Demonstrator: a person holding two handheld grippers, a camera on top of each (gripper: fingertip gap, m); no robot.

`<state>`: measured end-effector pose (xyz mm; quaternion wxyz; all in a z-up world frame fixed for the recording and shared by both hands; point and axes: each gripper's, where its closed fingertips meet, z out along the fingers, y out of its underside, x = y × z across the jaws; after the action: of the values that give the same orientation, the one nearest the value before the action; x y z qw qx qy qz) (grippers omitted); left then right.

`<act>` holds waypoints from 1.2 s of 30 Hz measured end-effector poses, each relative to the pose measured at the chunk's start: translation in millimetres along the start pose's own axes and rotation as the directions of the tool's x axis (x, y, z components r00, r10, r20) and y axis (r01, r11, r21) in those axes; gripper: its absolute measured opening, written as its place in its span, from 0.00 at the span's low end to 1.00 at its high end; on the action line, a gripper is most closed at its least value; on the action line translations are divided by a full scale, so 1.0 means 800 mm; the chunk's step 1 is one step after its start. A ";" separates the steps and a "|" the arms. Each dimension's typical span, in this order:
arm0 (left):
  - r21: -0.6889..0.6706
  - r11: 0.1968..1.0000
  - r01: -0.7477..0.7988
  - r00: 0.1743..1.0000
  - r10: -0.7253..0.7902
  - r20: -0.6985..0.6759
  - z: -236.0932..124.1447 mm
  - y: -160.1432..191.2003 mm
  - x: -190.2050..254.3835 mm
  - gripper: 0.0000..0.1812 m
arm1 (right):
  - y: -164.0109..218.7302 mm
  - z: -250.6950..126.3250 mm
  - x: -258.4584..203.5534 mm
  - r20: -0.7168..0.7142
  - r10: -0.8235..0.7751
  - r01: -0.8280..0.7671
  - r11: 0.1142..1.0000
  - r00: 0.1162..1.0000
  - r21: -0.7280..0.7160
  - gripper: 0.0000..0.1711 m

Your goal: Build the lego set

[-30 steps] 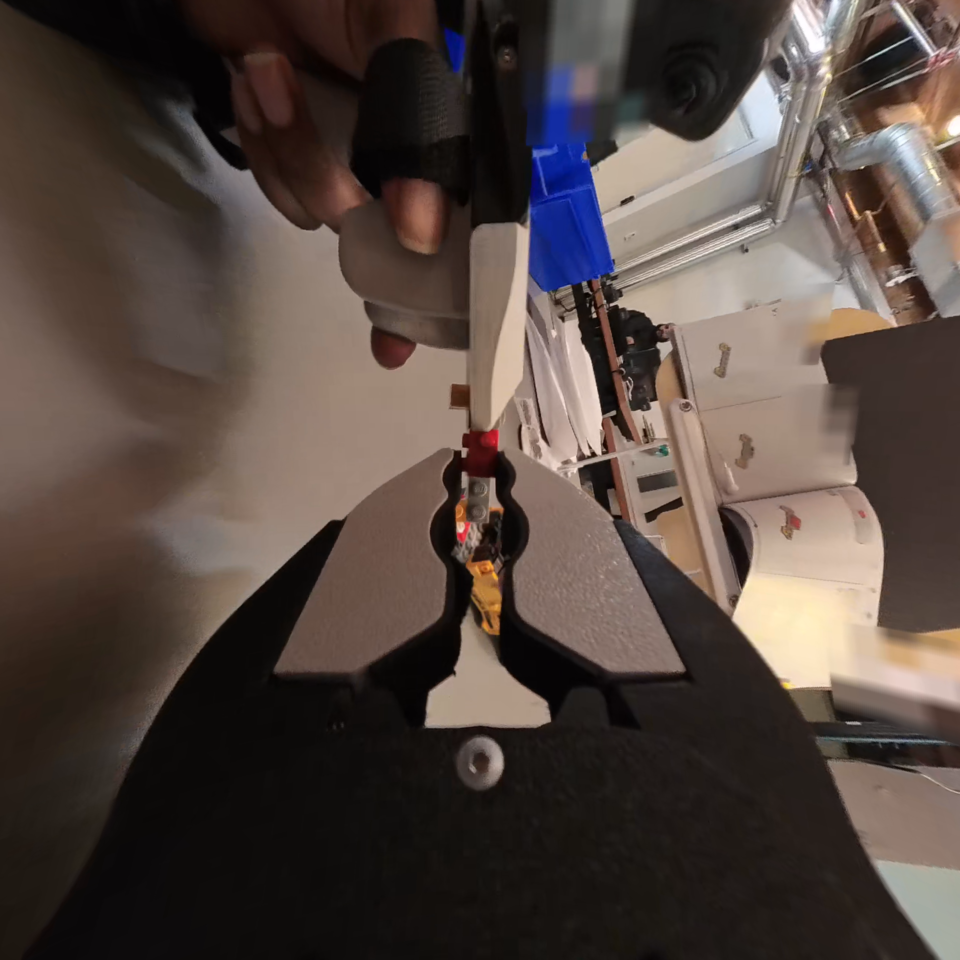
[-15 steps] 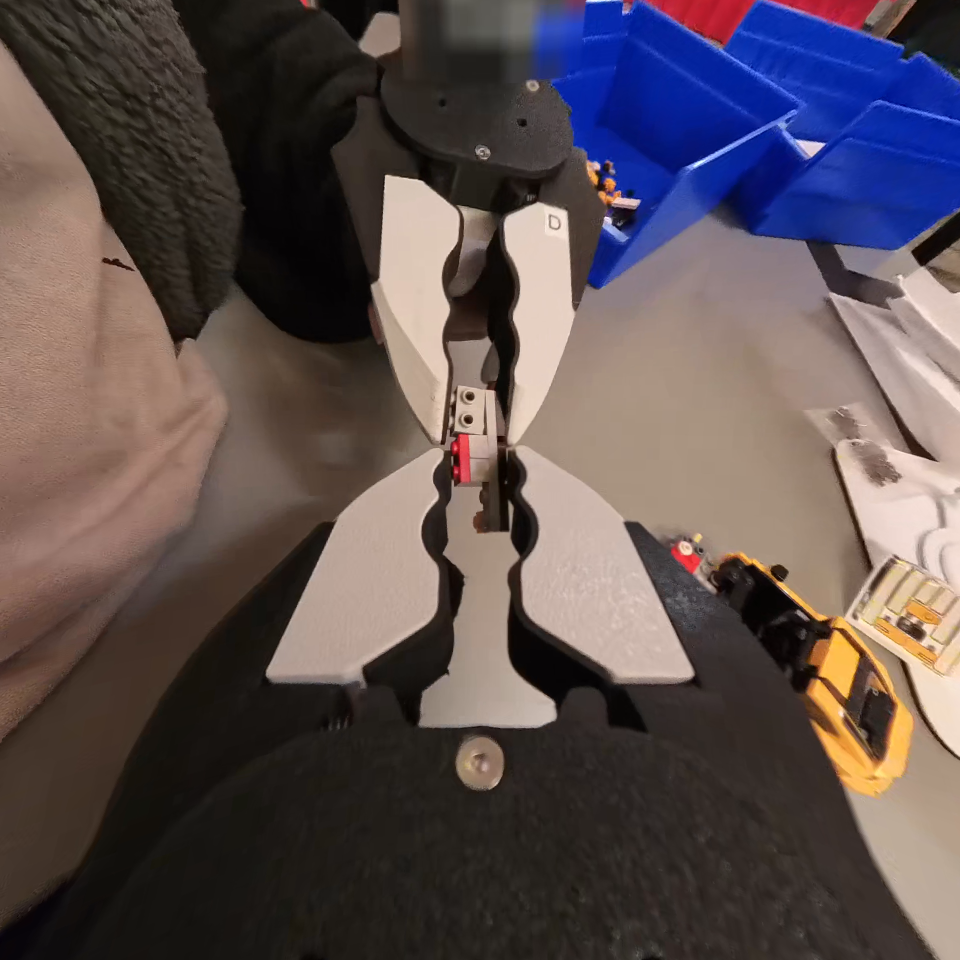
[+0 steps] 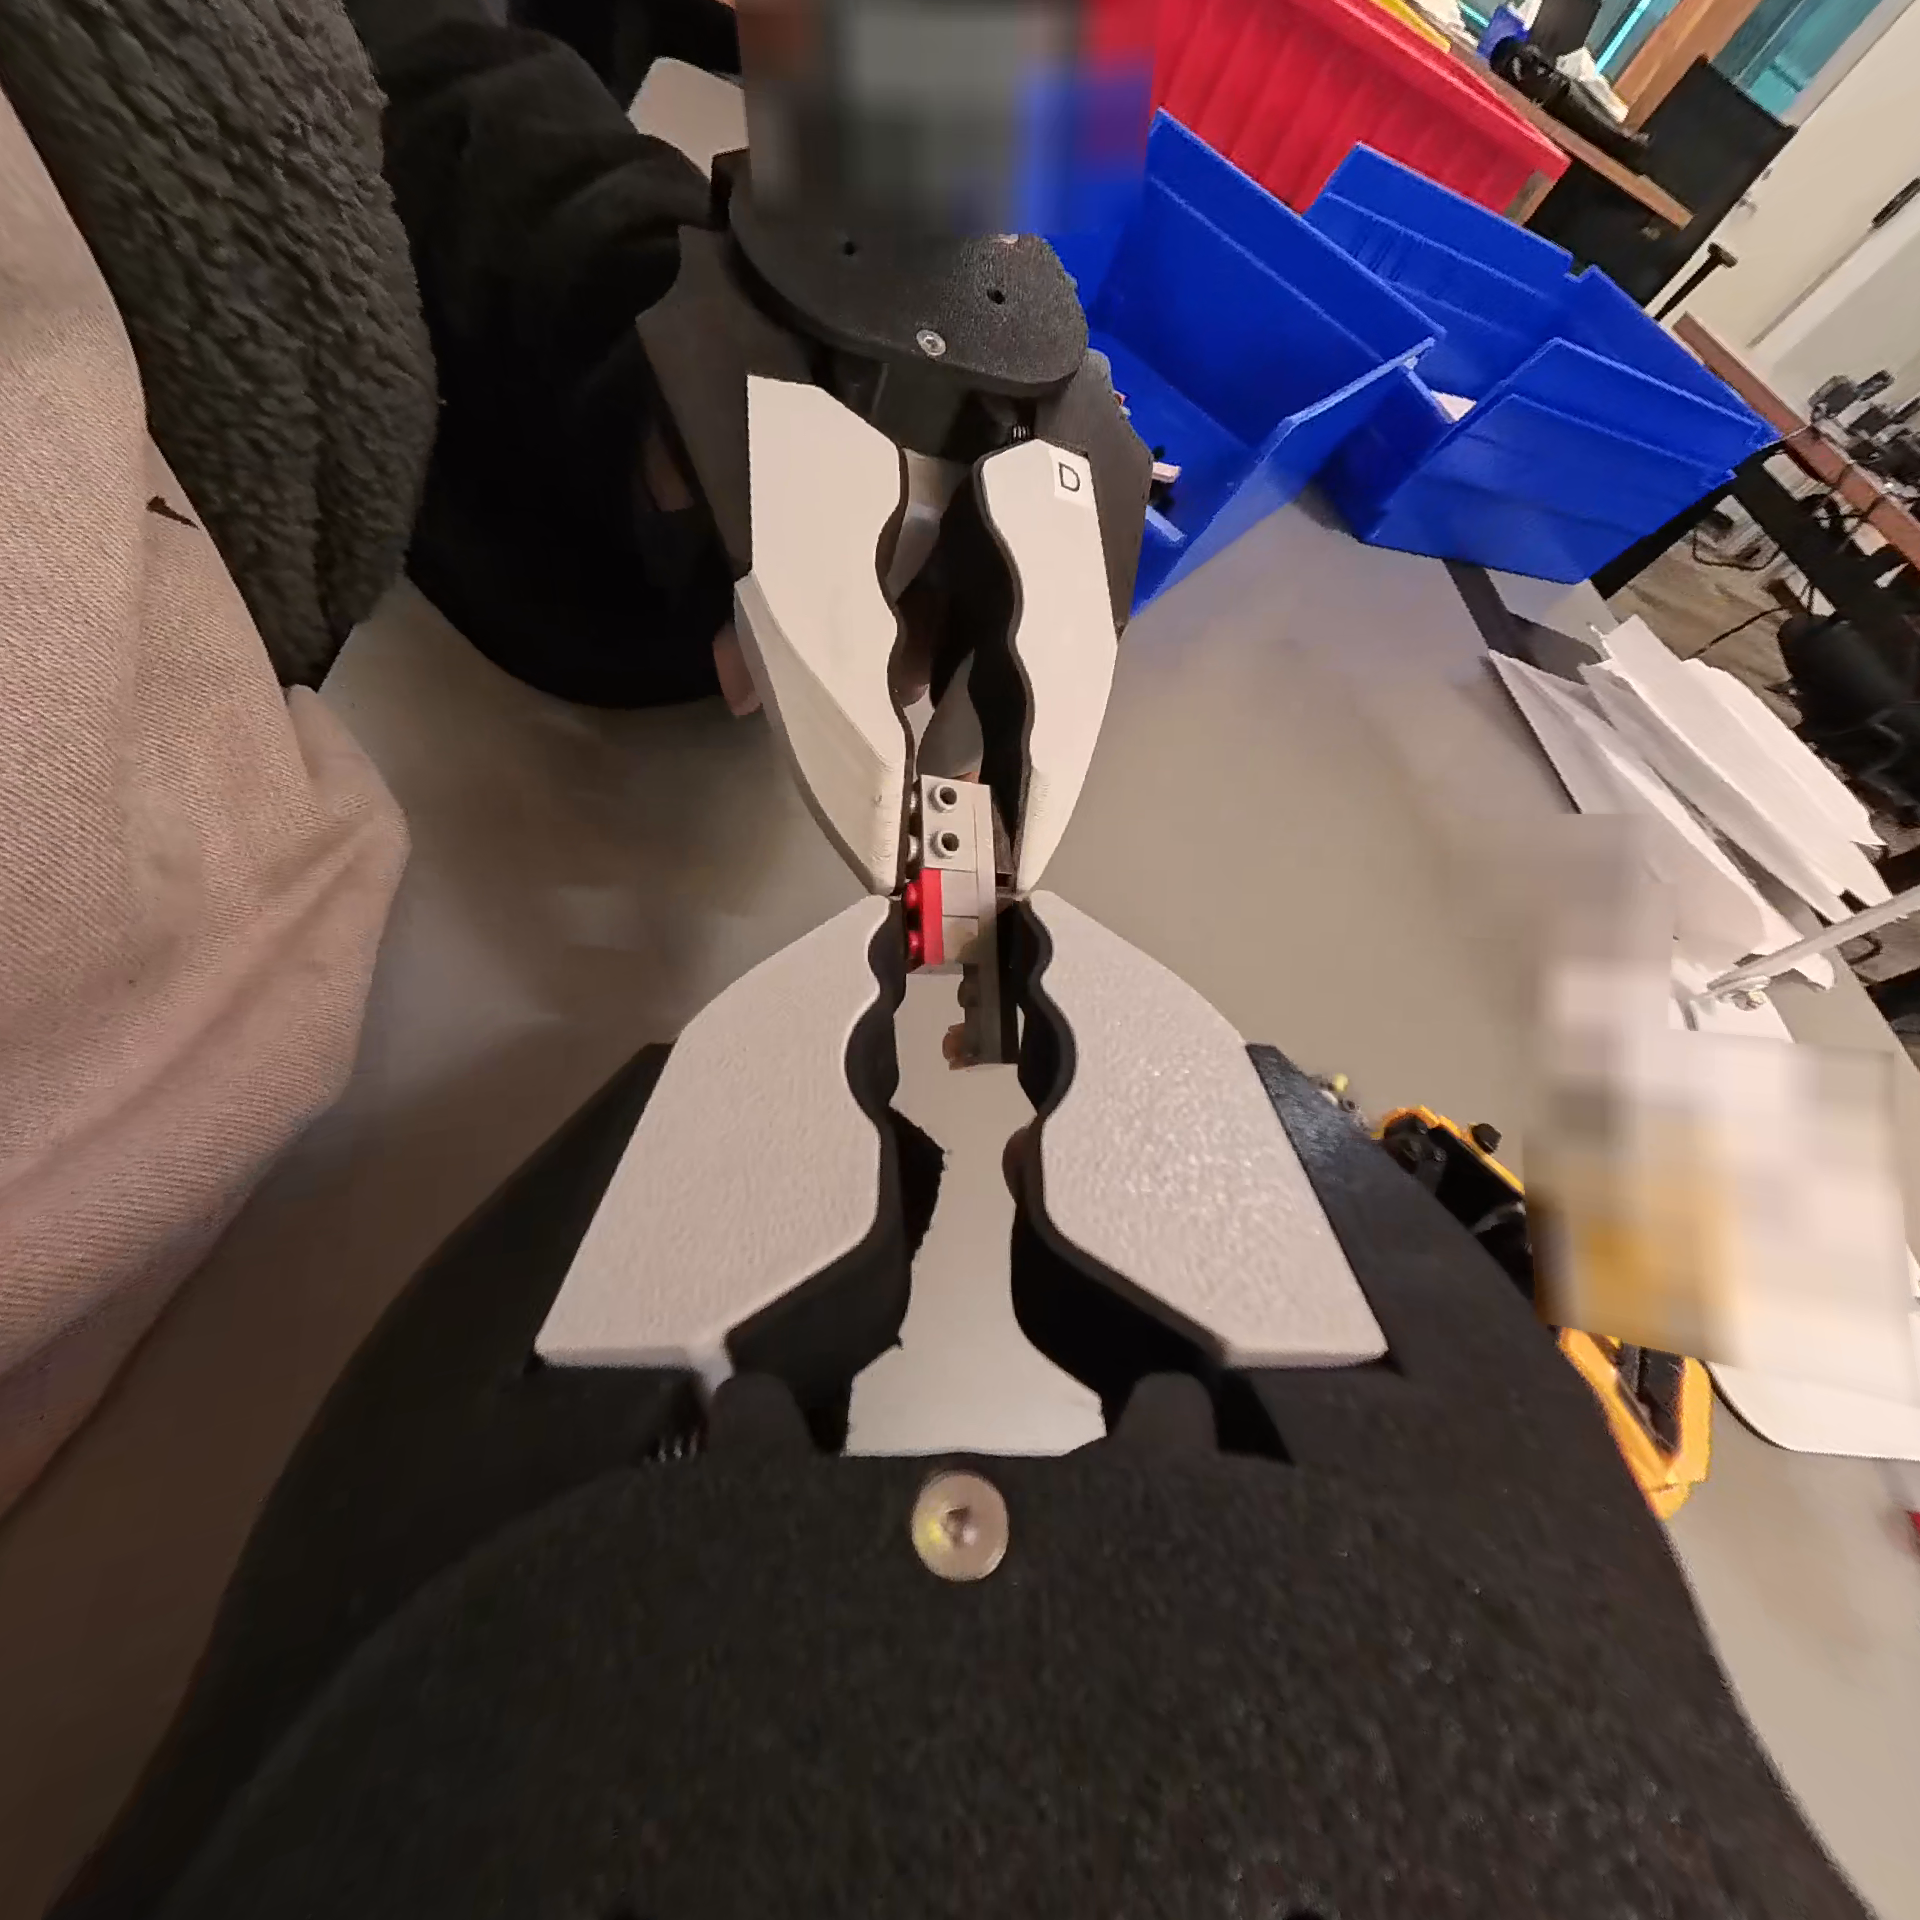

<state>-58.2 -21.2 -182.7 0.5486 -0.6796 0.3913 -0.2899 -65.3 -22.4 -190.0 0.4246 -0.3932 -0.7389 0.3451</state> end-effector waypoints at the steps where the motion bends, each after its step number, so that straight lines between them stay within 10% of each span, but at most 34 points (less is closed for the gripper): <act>1: -0.004 1.000 -0.007 1.000 0.007 0.003 0.000 0.001 0.000 0.11 | 0.001 0.000 -0.001 0.000 0.000 0.000 1.000 1.000 -0.001 0.11; 36: -0.077 0.989 0.126 0.991 -0.129 -0.042 -0.006 0.017 0.000 0.11 | 0.014 0.017 -0.003 0.041 0.033 -0.028 0.992 0.999 -0.121 0.11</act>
<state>-65.2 -25.3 -194.4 0.4941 -0.7161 0.3703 -0.3255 -73.8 -22.4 -205.7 0.3785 -0.4219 -0.7614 0.3147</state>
